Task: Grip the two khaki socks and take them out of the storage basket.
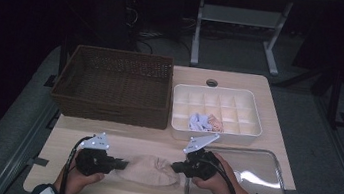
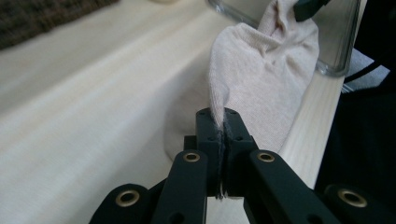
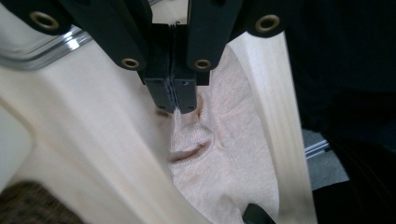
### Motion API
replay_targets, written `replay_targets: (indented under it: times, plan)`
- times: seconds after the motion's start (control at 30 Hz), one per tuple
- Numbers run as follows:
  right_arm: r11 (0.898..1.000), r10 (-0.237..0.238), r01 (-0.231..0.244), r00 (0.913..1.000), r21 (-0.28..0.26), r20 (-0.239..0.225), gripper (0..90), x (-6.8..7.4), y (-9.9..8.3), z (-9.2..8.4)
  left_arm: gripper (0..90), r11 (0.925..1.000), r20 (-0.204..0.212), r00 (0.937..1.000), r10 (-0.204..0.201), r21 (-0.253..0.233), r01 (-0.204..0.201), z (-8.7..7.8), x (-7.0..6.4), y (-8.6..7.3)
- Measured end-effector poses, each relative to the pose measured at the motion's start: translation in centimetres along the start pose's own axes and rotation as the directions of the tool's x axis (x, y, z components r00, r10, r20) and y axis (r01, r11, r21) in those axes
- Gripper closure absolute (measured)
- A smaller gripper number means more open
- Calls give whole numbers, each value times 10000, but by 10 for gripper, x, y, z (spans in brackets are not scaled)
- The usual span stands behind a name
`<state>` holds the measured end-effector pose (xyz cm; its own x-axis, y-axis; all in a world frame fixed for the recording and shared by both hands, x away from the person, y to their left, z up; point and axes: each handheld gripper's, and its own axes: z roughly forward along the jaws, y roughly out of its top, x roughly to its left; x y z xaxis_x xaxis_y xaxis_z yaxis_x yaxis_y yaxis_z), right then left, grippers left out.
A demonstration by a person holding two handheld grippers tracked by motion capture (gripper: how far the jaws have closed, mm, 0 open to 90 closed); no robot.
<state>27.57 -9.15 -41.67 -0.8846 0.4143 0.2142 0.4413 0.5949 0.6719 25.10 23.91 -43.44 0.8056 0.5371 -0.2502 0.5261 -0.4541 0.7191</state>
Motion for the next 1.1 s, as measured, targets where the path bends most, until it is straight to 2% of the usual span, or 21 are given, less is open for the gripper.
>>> replay_targets:
  times: [0.03, 0.07, 0.17, 0.2, 0.33, 0.4, 0.43, 0.47, 0.57, 0.6, 0.63, 0.67, 0.73, 0.8, 0.83, 0.87, 0.9, 0.93, 0.97, 1.03, 1.1]
  plan:
    - [10000, 0, 0, 10000, 0, 0, 890, 0, 0, 0, 877, 10000, 0, 10000, 0, 0, 0, 0, 0, 0]
    - [9998, 93, -94, 10000, 201, 34, 890, 1, -3, 5, 876, 9997, -99, 9999, 43, 248, -40, 5, 1, -2]
    - [9992, 69, -75, 9998, 399, 170, 890, 0, -5, 9, 877, 9995, -97, 9999, 44, 300, -41, 8, 2, -2]
    - [9978, 110, -123, 9997, 652, 201, 890, -2, -7, 13, 875, 9988, -150, 9998, 164, 467, -157, 11, 2, -2]
    - [9964, 228, -242, 9996, 817, 178, 888, -4, -9, 14, 863, 9964, -345, 9987, 366, 782, -338, 18, 2, -3]
    - [9948, 236, -268, 9991, 985, 340, 887, -5, -10, 17, 832, 9954, -341, 9988, 355, 901, -323, 22, 2, -4]
    - [9924, -54, -6, 9988, 1227, 490, 884, -6, -11, 20, 795, 9936, -649, 9969, 437, 1072, -366, 25, 3, -4]
    - [9904, -167, 93, 9985, 1377, 527, 882, -6, -12, 21, 791, 9911, -744, 9953, 626, 1220, -532, 27, 2, -4]
    - [9865, -584, 458, 9954, 1571, 765, 840, -8, -12, 25, 654, 9923, -997, 9932, 601, 1137, -486, 28, 2, -4]
    - [9856, -709, 563, 9936, 1593, 877, 812, -8, -12, 25, 600, 9948, -1270, 9908, 461, 963, -339, 26, 4, -3]
    - [9856, -709, 563, 9936, 1593, 877, 812, -8, -12, 25, 537, 9948, -1270, 9908, 461, 963, -339, 26, 4, -3]
    - [9856, -772, 606, 9919, 1580, 1011, 771, -6, -10, 24, 490, 9963, -1589, 9864, 420, 810, -293, 23, 5, -2]
    - [9852, -990, 808, 9882, 1512, 1172, 749, -5, -9, 22, 450, 9957, -1797, 9820, 584, 819, -442, 23, 4, -2]
    - [9882, -920, 766, 9892, 1330, 1140, 753, -4, -7, 19, 429, 9956, -1777, 9823, 595, 822, -454, 25, 3, -1]
    - [9870, -1149, 994, 9859, 1263, 1219, 761, -3, -6, 16, 429, 9950, -1681, 9834, 690, 829, -556, 26, 2, -1]
    - [9895, -1275, 1168, 9828, 857, 1333, 819, 1, -3, 11, 422, 9933, -1679, 9825, 810, 956, -655, 30, 2, 0]
    - [9895, -1275, 1168, 9828, 857, 1333, 819, 1, -3, 11, 421, 9933, -1679, 9825, 810, 956, -655, 30, 2, 0]
    - [9864, -1577, 1521, 9826, 628, 978, 860, 8, -1, 9, 416, 9900, -1679, 9808, 990, 1163, -800, 34, 3, 0]
    - [9864, -1577, 1521, 9826, 628, 978, 860, 8, -1, 9, 411, 9900, -1679, 9808, 990, 1163, -800, 34, 3, 0]
    - [9789, -1982, 1936, 9774, 659, 729, 883, 11, 0, 18, 409, 9876, -1617, 9811, 1067, 1318, -857, 37, 5, 0]
    - [9761, -2061, 1995, 9756, 862, 762, 883, 12, -1, 26, 403, 9875, -1612, 9810, 1083, 1311, -875, 38, 5, 0]
